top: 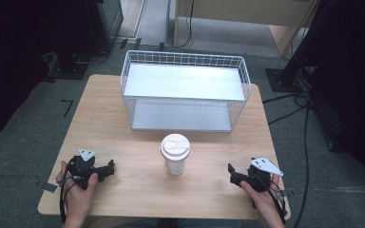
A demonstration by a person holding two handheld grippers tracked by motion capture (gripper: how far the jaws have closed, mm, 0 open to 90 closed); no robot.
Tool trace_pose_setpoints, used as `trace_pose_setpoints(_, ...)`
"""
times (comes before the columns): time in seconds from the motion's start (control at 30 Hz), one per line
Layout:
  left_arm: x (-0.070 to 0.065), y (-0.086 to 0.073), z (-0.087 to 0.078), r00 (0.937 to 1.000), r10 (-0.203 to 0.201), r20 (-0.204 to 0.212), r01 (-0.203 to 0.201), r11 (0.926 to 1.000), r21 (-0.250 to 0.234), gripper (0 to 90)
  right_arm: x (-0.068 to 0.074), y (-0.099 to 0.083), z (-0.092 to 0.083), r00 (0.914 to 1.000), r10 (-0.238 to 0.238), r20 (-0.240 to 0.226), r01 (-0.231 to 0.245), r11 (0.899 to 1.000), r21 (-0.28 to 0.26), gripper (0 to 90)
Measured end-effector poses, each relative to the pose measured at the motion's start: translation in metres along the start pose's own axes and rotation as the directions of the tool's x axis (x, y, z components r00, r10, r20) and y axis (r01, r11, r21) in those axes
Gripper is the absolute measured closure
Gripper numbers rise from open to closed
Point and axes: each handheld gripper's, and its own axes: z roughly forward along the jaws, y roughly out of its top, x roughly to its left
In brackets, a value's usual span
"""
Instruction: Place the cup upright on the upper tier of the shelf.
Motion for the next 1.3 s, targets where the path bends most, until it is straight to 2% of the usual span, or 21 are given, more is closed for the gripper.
trace_pose_setpoints(0.03,0.000,0.000,0.000,1.0000,0.000,0.000,0.000,1.0000,0.000,0.0,0.009,0.004,0.001,0.9997,-0.018,-0.015,0.018,1.000,-0.006,6.8)
trace_pose_setpoints(0.13,0.000,0.000,0.000,1.0000,0.000,0.000,0.000,1.0000,0.000,0.0,0.016,0.009,0.002,0.9992,-0.022,-0.032,0.022,1.000,-0.011,6.8)
trace_pose_setpoints(0.23,0.000,0.000,0.000,1.0000,0.000,0.000,0.000,1.0000,0.000,0.0,0.030,0.014,0.004,0.9969,-0.042,-0.067,0.041,0.999,-0.015,6.8)
trace_pose_setpoints(0.27,0.000,0.000,0.000,1.0000,0.000,0.000,0.000,1.0000,0.000,0.0,0.030,0.014,0.004,0.9969,-0.042,-0.067,0.041,0.999,-0.015,6.8)
trace_pose_setpoints(0.3,0.000,0.000,0.000,1.0000,0.000,0.000,0.000,1.0000,0.000,0.0,0.038,0.016,0.006,0.9951,-0.045,-0.088,0.044,0.999,-0.011,6.8)
trace_pose_setpoints(0.33,0.000,0.000,0.000,1.0000,0.000,0.000,0.000,1.0000,0.000,0.0,0.038,0.016,0.006,0.9951,-0.045,-0.088,0.044,0.999,-0.011,6.8)
trace_pose_setpoints(0.43,0.000,0.000,0.000,1.0000,0.000,0.000,0.000,1.0000,0.000,0.0,0.051,0.020,0.009,0.9913,-0.067,-0.113,0.066,0.998,-0.017,6.8)
trace_pose_setpoints(0.57,0.000,0.000,0.000,1.0000,0.000,0.000,0.000,1.0000,0.000,0.0,0.060,0.023,0.011,0.9884,-0.077,-0.131,0.075,0.997,-0.022,6.8)
trace_pose_setpoints(0.6,0.000,0.000,0.000,1.0000,0.000,0.000,0.000,1.0000,0.000,0.0,0.066,0.025,0.012,0.9855,-0.088,-0.145,0.086,0.996,-0.025,6.9)
trace_pose_setpoints(0.67,0.000,0.000,0.000,1.0000,0.000,0.000,0.000,1.0000,0.000,0.0,0.070,0.026,0.013,0.9846,-0.093,-0.148,0.089,0.996,-0.029,6.8)
trace_pose_setpoints(0.8,0.000,0.000,0.000,1.0000,0.000,0.000,0.000,1.0000,0.000,0.0,0.085,0.030,0.018,0.9775,-0.113,-0.179,0.107,0.993,-0.042,6.8)
trace_pose_setpoints(0.93,0.000,0.000,0.000,1.0000,0.000,0.000,0.000,1.0000,0.000,0.0,0.093,0.032,0.021,0.9736,-0.122,-0.193,0.116,0.992,-0.044,6.9)
trace_pose_setpoints(1.1,0.000,0.000,0.000,1.0000,0.000,0.000,0.000,1.0000,0.000,0.0,0.107,0.035,0.024,0.9647,-0.130,-0.229,0.120,0.991,-0.055,6.8)
trace_pose_setpoints(1.23,0.000,0.000,0.000,1.0000,0.000,0.001,0.000,1.0000,0.000,0.0,0.111,0.035,0.025,0.9623,-0.136,-0.236,0.124,0.990,-0.063,6.9)
trace_pose_setpoints(1.3,0.000,0.000,0.000,1.0000,0.000,0.001,0.000,1.0000,0.000,0.0,0.113,0.036,0.026,0.9582,-0.130,-0.255,0.117,0.991,-0.065,6.9)
